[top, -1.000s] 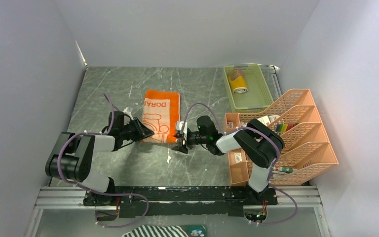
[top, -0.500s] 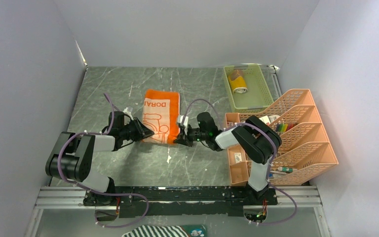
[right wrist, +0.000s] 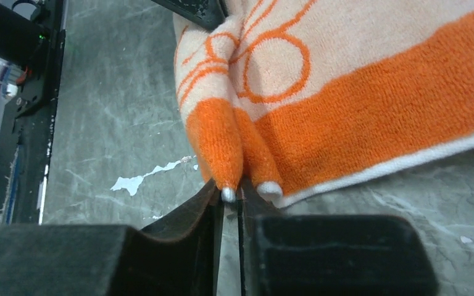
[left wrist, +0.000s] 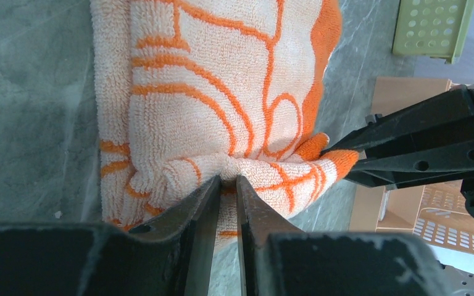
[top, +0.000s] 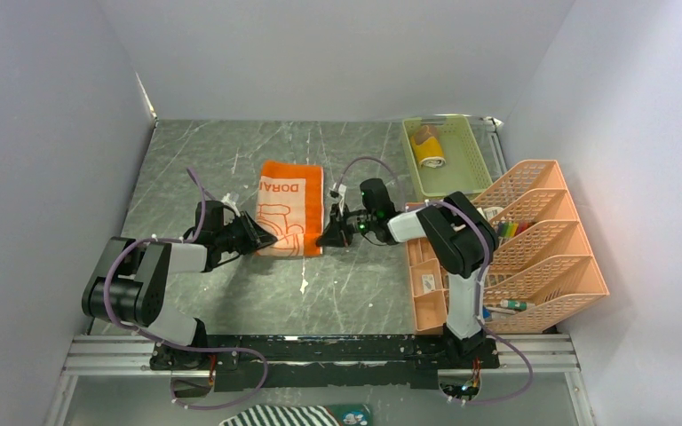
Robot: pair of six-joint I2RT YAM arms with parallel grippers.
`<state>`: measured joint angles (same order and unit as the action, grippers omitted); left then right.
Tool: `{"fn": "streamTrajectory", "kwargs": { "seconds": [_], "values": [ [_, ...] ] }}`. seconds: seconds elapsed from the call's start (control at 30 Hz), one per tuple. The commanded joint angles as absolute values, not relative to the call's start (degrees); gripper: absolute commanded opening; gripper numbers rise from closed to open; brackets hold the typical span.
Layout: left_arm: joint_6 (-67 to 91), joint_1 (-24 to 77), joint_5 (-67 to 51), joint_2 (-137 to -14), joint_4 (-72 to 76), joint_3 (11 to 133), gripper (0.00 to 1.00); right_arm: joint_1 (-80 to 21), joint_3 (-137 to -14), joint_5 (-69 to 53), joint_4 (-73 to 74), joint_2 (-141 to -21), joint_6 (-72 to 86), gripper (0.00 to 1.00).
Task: Roll the towels
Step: Roll the towel at the center of the board.
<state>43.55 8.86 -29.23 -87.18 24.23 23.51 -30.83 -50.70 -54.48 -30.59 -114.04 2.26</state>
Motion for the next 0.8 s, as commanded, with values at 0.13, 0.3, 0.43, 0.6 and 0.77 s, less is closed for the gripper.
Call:
{"fn": "streamTrajectory", "kwargs": {
  "seconds": [0.13,0.3,0.43,0.6,0.77],
  "values": [
    [41.86,9.14,-25.73,-88.69,18.68,21.33,0.3,-29.54,-51.15,-50.11,-17.72,-103.78,-1.65,0.99],
    [41.91,9.14,-25.59,-88.57,18.37,21.59,0.3,-36.91,-49.17,-35.7,-13.44,-91.74,-15.18,1.0],
    [42.04,9.12,-25.71,-88.91,18.51,21.62,0.3,-46.46,-48.44,-21.3,-12.39,-90.16,-20.83,1.0],
    [41.76,9.13,-25.92,-89.51,18.16,21.98,0.29,-57.19,-45.35,-10.41,-16.56,-91.84,-32.73,1.0],
    [41.58,9.12,-26.19,-89.78,17.93,22.34,0.29,-60.17,-44.56,-6.64,-17.07,-97.19,-40.81,1.0]
  ]
}}
